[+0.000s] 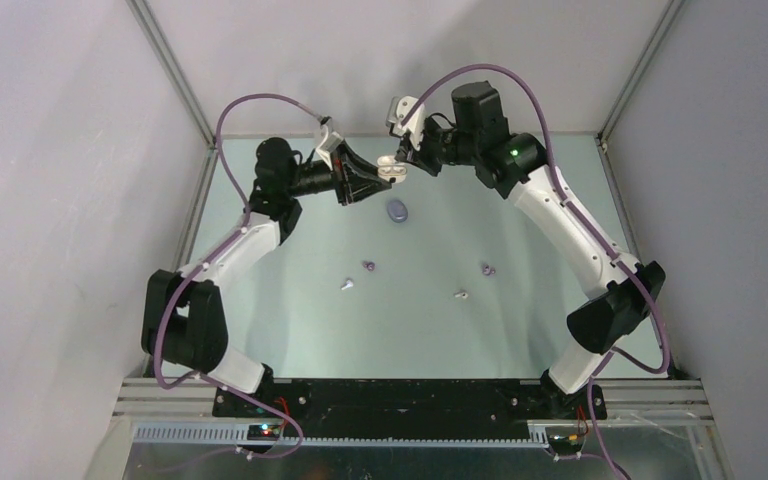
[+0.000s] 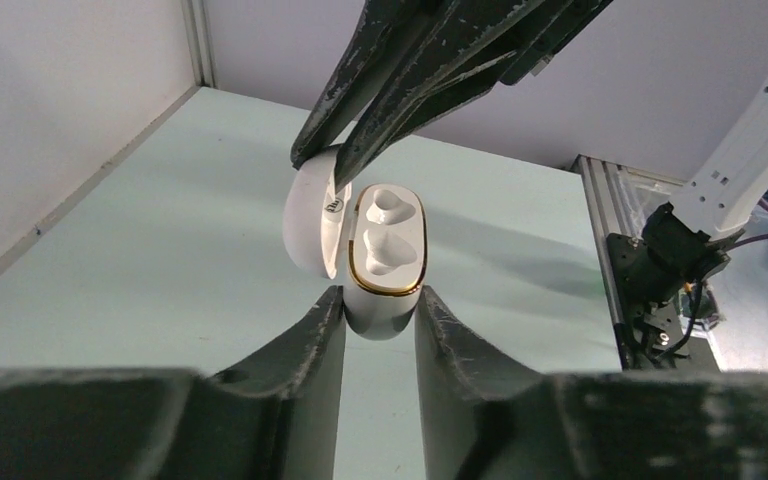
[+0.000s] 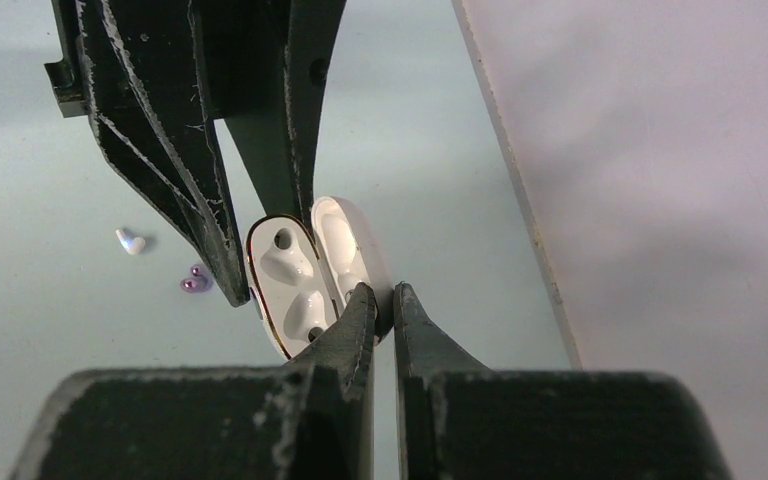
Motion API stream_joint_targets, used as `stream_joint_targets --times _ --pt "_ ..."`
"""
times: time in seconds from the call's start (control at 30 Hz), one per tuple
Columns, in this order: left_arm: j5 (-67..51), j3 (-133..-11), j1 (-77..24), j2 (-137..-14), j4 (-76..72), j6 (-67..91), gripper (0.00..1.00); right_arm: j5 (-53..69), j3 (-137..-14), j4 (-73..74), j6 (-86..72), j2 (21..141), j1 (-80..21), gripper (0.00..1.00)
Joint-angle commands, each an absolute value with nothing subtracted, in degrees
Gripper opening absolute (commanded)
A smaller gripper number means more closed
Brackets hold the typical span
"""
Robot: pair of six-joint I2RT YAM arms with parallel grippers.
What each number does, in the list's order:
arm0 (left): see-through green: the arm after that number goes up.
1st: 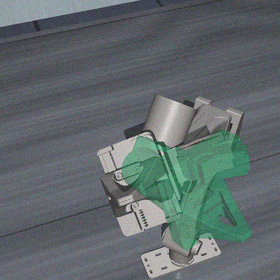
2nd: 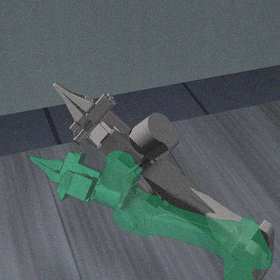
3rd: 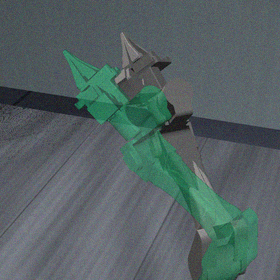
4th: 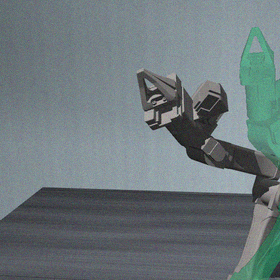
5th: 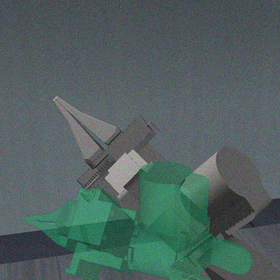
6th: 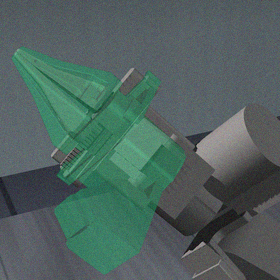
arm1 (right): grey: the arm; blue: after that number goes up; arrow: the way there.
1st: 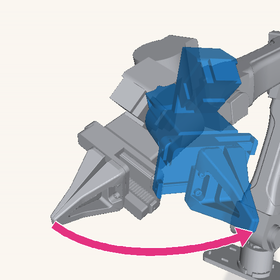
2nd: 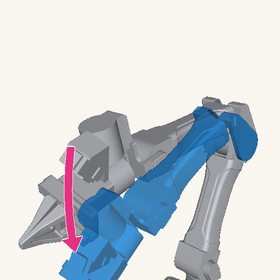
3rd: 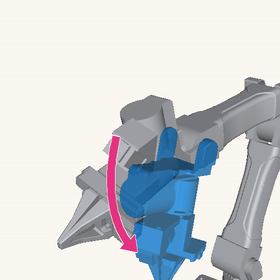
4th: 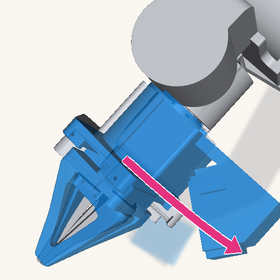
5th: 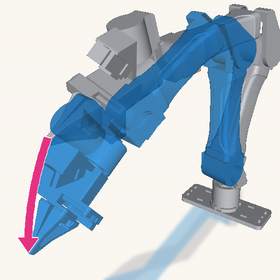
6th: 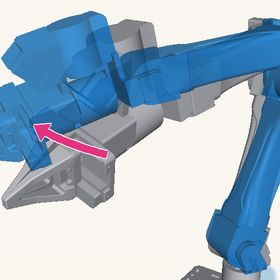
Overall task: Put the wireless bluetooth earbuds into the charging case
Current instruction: Pass from the right arm to the left
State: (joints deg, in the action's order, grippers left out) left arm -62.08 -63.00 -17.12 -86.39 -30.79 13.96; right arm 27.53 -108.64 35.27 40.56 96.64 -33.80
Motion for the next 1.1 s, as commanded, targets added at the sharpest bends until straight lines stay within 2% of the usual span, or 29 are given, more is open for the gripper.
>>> stream_joint_targets --times 0.0,0.13,0.3,0.6,0.83,0.93,1.0,1.07 --pt "-61.6 -65.13 -17.45 -86.25 -35.58 16.45 0.42 26.85 -108.13 33.49 39.83 95.39 -34.41 0.0" --pt "-61.56 -65.13 -17.62 -86.35 -35.77 16.79 0.47 25.87 -108.25 32.92 39.73 95.74 -34.52 0.0" --pt "-61.74 -65.52 -17.64 -86.75 -35.34 16.65 0.4 25.69 -108.34 32.7 39.44 95.89 -34.5 0.0" --pt "-61.78 -66.64 -17.8 -88.34 -34.77 17.7 0.4 24.87 -108.34 31.94 38.72 95.63 -34.49 0.0" --pt "-62.27 -66.85 -17.76 -89.97 -38.42 20.81 0.22 24.08 -108.08 31.62 38.39 95.49 -34.49 0.0" --pt "-62.23 -66.3 -17.82 -89.82 -39.21 21.37 0.25 23.84 -108.09 31.37 38.12 95.5 -34.48 0.0" --pt "-62.1 -66.01 -17.78 -89.69 -39.86 21.54 0.35 23.7 -108.11 31.2 37.92 95.52 -34.53 0.0" --pt "-61.91 -65.74 -17.79 -89.55 -40.05 21.57 0.4 23.53 -108.15 31.0 37.7 95.59 -34.42 0.0"
